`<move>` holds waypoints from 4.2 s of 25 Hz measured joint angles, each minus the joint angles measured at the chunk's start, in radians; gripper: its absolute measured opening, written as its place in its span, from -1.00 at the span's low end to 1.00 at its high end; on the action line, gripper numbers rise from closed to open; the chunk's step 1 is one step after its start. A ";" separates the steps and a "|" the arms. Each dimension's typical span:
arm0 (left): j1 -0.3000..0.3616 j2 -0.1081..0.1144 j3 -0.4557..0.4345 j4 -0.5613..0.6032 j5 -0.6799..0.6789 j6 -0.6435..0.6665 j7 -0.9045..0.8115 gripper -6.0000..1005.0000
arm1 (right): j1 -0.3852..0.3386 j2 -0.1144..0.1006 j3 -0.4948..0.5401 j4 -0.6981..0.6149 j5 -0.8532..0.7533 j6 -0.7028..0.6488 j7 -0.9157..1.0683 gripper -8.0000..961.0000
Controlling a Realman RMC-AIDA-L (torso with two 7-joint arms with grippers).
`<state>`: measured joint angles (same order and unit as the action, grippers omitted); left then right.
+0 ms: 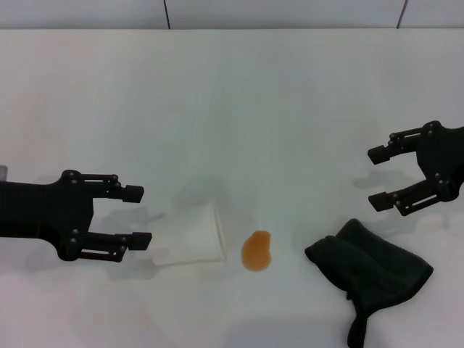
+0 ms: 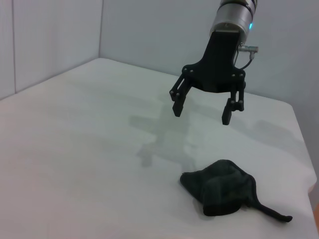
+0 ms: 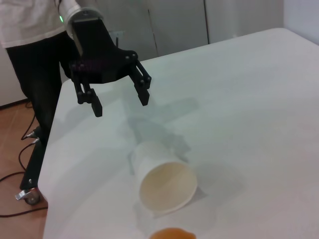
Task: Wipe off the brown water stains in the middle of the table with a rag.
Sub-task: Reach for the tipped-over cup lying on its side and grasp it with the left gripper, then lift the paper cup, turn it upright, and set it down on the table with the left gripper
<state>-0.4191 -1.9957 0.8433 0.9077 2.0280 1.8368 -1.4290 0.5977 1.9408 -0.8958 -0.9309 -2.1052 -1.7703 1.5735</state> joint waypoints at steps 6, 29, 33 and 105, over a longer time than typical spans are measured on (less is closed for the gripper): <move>0.000 -0.002 -0.001 0.002 0.000 -0.001 -0.013 0.51 | 0.001 0.001 0.002 -0.002 0.000 0.003 -0.002 0.75; -0.151 -0.032 0.093 0.236 0.290 0.003 -0.300 0.53 | -0.007 0.023 -0.009 -0.037 0.004 0.032 -0.006 0.75; -0.178 -0.048 0.097 0.239 0.332 0.002 -0.301 0.54 | -0.009 0.028 -0.011 -0.039 0.002 0.046 -0.008 0.75; -0.203 -0.083 0.400 0.086 0.293 -0.374 -0.272 0.43 | 0.013 0.061 -0.089 -0.036 -0.010 0.124 -0.020 0.75</move>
<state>-0.6223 -2.0789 1.2430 0.9942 2.3211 1.4624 -1.7013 0.6104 2.0017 -0.9847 -0.9666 -2.1153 -1.6463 1.5535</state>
